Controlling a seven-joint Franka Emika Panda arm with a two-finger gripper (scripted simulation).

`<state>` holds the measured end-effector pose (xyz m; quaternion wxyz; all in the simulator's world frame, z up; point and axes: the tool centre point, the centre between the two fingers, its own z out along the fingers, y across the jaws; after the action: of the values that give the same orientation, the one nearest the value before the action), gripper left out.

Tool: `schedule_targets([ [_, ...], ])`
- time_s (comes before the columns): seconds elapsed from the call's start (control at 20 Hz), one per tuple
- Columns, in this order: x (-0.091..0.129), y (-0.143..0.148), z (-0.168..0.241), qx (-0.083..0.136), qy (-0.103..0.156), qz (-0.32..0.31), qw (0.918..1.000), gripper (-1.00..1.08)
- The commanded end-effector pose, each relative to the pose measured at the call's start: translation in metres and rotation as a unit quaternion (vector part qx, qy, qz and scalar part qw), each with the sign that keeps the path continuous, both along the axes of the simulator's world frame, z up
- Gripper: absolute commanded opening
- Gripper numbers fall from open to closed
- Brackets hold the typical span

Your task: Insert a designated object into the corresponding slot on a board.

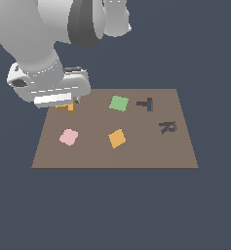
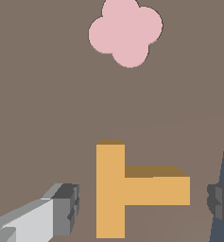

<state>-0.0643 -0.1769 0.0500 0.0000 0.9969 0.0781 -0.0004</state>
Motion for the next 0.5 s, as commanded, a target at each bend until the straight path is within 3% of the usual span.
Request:
schedule_targets([
  [0.0, -0.0003, -0.0033, -0.0019, 0.0, 0.0, 0.002, 1.0, 1.0],
  [0.45, 0.0011, -0.0009, -0.0017, 0.0, 0.0, 0.001, 1.0, 1.0],
])
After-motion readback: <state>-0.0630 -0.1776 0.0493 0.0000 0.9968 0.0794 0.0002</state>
